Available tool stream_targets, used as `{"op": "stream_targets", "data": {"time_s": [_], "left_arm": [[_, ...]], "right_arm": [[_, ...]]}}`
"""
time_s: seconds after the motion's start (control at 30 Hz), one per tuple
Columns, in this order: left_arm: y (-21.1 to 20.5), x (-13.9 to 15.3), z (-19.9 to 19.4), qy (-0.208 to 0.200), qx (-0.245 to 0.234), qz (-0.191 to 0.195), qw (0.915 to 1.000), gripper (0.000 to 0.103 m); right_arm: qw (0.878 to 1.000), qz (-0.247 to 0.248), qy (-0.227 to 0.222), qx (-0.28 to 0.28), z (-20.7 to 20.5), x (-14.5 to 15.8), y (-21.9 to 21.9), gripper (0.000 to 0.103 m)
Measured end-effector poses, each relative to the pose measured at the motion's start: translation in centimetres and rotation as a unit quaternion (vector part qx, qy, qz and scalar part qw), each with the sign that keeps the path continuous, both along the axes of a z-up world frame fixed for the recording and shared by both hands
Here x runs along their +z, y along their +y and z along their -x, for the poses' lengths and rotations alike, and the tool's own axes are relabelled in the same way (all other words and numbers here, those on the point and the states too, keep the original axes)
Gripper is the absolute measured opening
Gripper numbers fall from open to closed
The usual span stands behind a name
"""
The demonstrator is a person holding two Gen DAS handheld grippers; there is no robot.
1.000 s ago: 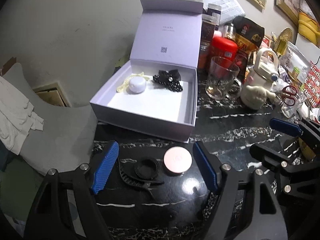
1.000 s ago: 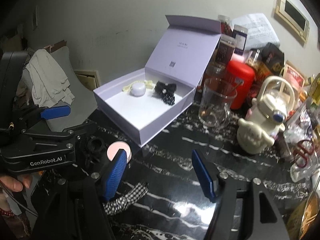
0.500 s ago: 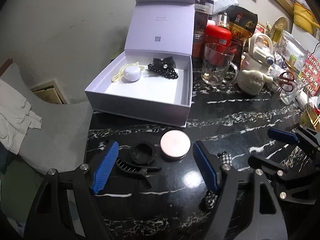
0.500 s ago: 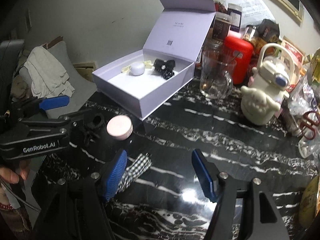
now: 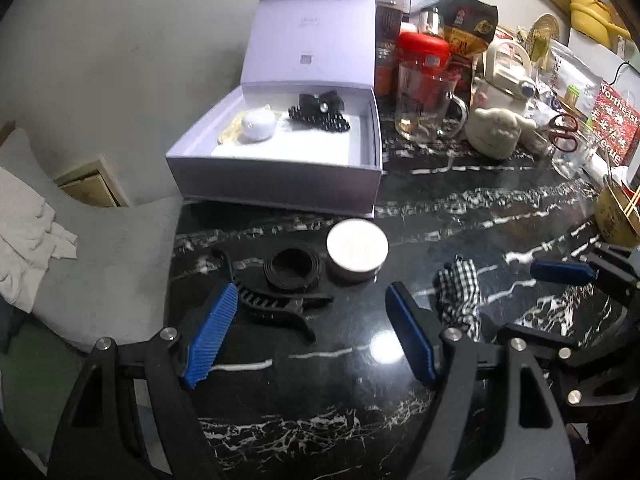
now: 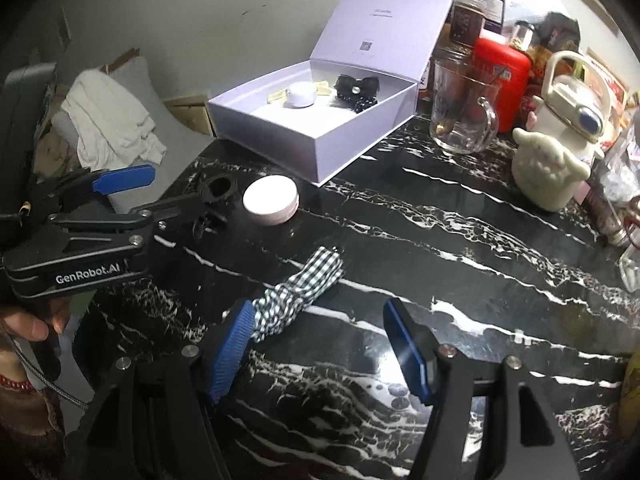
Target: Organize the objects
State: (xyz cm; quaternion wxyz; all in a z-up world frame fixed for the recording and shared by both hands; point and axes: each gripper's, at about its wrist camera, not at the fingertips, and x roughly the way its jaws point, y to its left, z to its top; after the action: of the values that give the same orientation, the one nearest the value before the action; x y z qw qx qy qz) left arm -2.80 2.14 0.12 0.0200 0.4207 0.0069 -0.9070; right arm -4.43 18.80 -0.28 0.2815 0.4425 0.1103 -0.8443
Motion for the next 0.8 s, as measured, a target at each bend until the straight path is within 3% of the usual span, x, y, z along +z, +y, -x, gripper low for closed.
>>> {"op": "stream_targets", "data": {"time_s": [0.2,0.33,0.4,0.67,0.8], "left_arm": [[0.2,-1.0,-0.1,-0.025,-0.018,-0.021,0.9993,0.076],[0.4,-1.1,-0.4,-0.015,-0.019,-0.016,0.9996,0.076],[0.0,-1.2,-0.5,-0.005,-0.014,-0.030,0.9994,0.076],[-1.5,-3.0,1.2,-0.035,0.010,-0.064,0.9973,0.076],[-1.5,-3.1,1.8,-0.032,0.011,-0.058,0.9977,0.076]], "right_arm": [[1.000,0.011,-0.021,0.020,0.2,-0.9,-0.8,0.068],[0.999,0.025,-0.035,0.026,0.6,-1.3,-0.7,0.068],[0.999,0.020,-0.039,0.024,0.8,-1.7,-0.9,0.068],[0.997,0.021,-0.063,0.039,2.1,-3.1,-2.1,0.069],[0.997,0.030,-0.067,0.027,2.9,-3.4,-1.9,0.069]]}}
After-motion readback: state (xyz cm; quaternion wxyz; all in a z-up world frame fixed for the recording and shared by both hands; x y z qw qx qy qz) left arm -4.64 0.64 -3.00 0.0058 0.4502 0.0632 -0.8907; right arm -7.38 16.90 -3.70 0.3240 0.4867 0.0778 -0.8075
